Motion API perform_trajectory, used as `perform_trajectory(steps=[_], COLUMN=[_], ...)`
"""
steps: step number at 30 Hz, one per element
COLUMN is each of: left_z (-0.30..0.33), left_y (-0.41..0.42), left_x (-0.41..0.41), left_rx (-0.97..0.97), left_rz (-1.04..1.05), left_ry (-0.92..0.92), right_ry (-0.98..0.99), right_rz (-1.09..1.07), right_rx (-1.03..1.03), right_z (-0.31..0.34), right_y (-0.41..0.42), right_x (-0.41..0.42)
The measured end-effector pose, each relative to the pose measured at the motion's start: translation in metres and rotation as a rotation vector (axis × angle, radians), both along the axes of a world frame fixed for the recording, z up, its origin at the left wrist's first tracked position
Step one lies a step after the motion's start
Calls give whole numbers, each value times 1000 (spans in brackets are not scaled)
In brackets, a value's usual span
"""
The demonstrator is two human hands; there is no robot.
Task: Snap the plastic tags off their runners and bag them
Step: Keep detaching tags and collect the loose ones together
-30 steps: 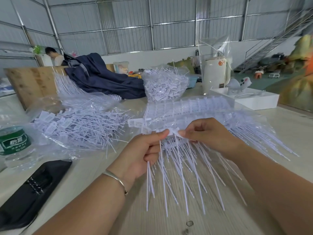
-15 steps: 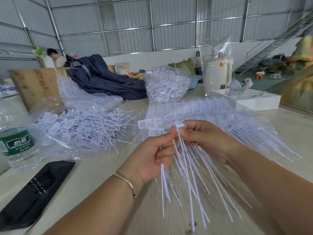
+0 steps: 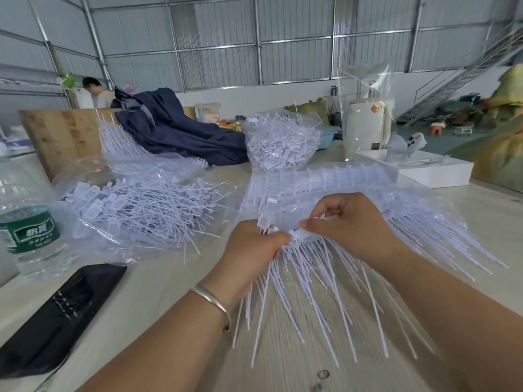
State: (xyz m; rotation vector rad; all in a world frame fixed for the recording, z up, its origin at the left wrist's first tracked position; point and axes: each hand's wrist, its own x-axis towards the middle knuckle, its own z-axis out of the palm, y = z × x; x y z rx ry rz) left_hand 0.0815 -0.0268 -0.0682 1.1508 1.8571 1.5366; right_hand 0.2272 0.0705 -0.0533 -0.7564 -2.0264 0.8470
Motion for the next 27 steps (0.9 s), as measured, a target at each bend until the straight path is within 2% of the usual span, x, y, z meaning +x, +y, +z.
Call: perform_trajectory(steps=[2,4,8,12,16,19,23,27], left_z=[-1,0,1,7,19,22,17,14], left_y=[1,0,-3,-5,-15,-17,-7,-1], left_x=[-1,-4,-8,-11,-14,-15,-5,-7], left_rx=[3,5,-14,4,-76,-125,-169,-308], left_rz=[10,8,-37,-195,-383,-393,-216,139], left_ry=[-4,-28,-81,-50,146,293,612,985], right_ry=[-116,-162,-195,-121,-171,-225,-307,-314], right_rz=[-82,-67,57,191,233,265,207,136], right_rx=[125,140,92,-91,-145,-139,-129,-54], right_z=[-1,1,4,15,20,19,12,15], right_y=[-2,-4,-2,-2,-3,-4,-2,-6], right_x=[-1,-1,2,12,15,15,9,8])
